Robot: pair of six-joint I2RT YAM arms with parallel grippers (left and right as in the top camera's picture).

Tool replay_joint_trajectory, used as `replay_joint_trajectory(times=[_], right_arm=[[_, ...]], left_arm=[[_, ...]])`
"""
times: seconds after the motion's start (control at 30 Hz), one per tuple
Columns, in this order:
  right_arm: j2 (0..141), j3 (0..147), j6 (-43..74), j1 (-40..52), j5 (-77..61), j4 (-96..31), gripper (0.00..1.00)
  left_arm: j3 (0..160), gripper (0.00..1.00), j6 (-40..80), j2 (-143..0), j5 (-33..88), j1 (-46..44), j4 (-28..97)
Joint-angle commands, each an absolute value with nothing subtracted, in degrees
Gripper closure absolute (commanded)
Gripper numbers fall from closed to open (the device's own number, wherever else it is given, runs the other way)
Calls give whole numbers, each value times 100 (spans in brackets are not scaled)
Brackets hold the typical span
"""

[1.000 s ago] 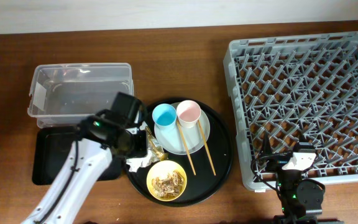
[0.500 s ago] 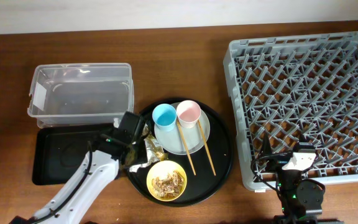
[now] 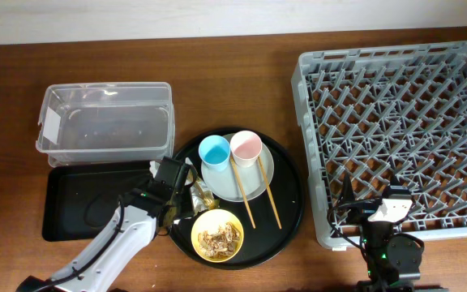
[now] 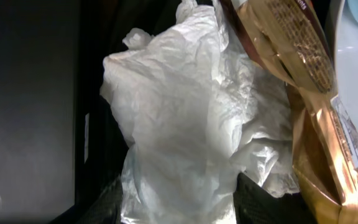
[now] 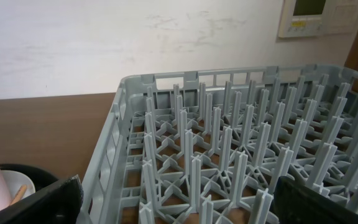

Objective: Sort waste into correct bins and load items into the dishwasher rack
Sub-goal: 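Reach the left gripper to the white tissue and grasp it, then carry the tissue with the left gripper and drop it into the clear bin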

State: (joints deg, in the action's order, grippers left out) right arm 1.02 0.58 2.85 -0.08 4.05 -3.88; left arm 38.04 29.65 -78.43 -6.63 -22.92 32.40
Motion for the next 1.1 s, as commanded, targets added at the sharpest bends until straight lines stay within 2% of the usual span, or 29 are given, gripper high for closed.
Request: replay_joint_trajectory(times=[0.0, 0.1, 0.27, 0.3, 0.4, 0.47, 0.57, 0.7, 0.87, 0.97, 1.07], right_arm=[[73, 32, 305, -45, 434, -429, 1], [73, 32, 305, -45, 434, -429, 1], [73, 32, 305, -45, 434, -429, 1], [73, 32, 305, -45, 434, -429, 2], [73, 32, 305, -45, 434, -429, 1], [73, 32, 305, -45, 434, -429, 1], [73, 32, 305, -45, 434, -429, 1], [73, 32, 305, -45, 434, -429, 1], [73, 32, 305, -45, 434, -429, 1], [73, 32, 305, -45, 434, -429, 1], [73, 32, 305, -45, 434, -429, 1]], left_arm=[[3732, 44, 2998, -7940, -626, -2316, 3131], [3732, 47, 2998, -8114, -624, -2316, 3039], [3732, 58, 2998, -8385, -537, -2316, 2934], [3732, 61, 2998, -8388, -537, -2316, 2921], [3752, 82, 2995, -8388, -537, -2316, 2915], [3800, 91, 2995, -8374, -537, -2314, 2917], [4003, 98, 2991, -8228, -539, -2314, 2969], [4744, 100, 2799, -7765, -760, -2309, 3607], [6110, 100, 2797, -7303, -1656, -2309, 5183], [6606, 100, 2770, -7227, -2097, -2309, 5384], [6770, 100, 2759, -7227, -2904, -2294, 4960]])
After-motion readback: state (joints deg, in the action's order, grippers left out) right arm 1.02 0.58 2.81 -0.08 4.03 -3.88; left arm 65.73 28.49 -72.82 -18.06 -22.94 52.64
